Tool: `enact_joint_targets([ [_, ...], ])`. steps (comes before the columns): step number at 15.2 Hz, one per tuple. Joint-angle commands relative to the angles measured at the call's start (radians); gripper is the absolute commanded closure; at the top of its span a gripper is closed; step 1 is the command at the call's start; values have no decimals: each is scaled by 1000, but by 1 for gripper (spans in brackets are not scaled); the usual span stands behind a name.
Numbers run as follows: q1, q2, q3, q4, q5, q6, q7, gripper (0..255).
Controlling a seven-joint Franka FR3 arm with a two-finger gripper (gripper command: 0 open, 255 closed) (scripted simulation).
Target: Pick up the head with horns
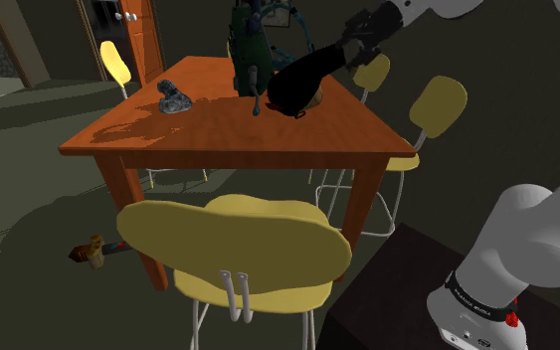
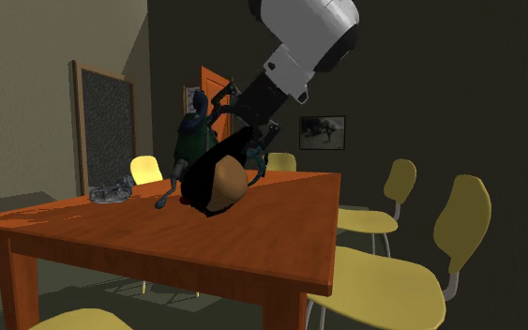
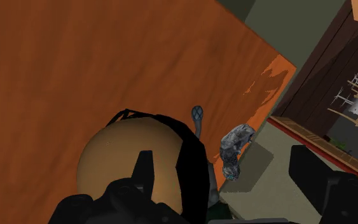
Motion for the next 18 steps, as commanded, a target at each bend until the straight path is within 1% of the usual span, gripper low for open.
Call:
enact_joint_targets([
  [1,17,32,-50,50,81,-5,-43,0],
  [2,21,41,-61,63,100,-6,-52,0],
  [9,19,24,-60,-38,114,59,-110,0],
  [11,19,23,-60,-45,116,65,-115,0],
  [12,19,22,-59,-47,115,65,-114,255],
  [18,19,21,-59,-48,116,66,-115,255],
])
